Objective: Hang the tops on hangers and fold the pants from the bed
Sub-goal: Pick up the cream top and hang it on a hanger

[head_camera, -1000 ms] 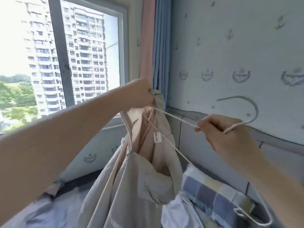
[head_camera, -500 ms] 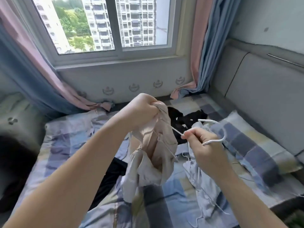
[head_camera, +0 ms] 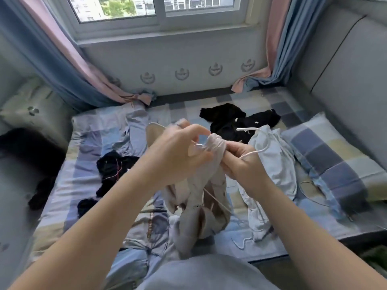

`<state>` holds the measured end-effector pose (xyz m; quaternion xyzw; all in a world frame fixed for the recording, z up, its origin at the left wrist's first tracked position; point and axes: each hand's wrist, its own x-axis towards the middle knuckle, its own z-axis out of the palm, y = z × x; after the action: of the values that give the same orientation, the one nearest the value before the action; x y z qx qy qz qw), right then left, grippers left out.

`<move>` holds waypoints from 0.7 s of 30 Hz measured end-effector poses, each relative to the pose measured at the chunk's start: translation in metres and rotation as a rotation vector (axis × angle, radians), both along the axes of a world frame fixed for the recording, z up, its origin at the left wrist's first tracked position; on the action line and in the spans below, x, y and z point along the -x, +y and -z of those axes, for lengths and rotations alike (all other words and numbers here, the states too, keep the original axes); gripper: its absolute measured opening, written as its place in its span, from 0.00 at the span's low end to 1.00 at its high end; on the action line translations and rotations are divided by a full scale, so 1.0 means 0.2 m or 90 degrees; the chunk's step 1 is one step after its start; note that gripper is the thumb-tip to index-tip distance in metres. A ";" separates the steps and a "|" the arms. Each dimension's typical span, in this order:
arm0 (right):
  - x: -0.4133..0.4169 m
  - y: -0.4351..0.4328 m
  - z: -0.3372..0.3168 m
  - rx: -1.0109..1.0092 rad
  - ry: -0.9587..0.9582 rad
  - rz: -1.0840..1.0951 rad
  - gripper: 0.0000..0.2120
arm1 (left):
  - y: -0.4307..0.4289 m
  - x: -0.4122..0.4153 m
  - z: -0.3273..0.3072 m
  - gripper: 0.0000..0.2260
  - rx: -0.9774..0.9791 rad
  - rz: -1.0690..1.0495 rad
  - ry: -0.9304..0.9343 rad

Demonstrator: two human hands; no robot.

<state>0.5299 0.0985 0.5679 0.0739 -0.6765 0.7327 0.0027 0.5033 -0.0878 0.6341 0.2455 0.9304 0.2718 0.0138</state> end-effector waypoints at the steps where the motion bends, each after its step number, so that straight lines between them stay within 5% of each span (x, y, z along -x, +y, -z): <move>1: 0.00 0.02 -0.02 -0.007 0.002 -0.021 0.11 | -0.02 0.00 -0.01 0.20 0.092 -0.007 0.096; 5: 0.00 0.11 -0.07 -0.058 0.015 -0.080 0.07 | -0.03 0.01 0.01 0.14 0.193 0.085 0.125; 12: -0.04 0.44 -0.01 -0.130 -0.042 0.018 0.05 | -0.15 -0.03 0.15 0.06 -0.006 -0.047 0.079; 21: -0.04 0.29 0.13 -0.244 -0.001 -0.029 0.05 | 0.06 -0.13 0.29 0.17 -0.058 -0.060 0.018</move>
<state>0.5376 0.1575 0.5421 0.0878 -0.8018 0.5904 -0.0281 0.5301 -0.0750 0.5760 0.2053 0.9279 0.3104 -0.0236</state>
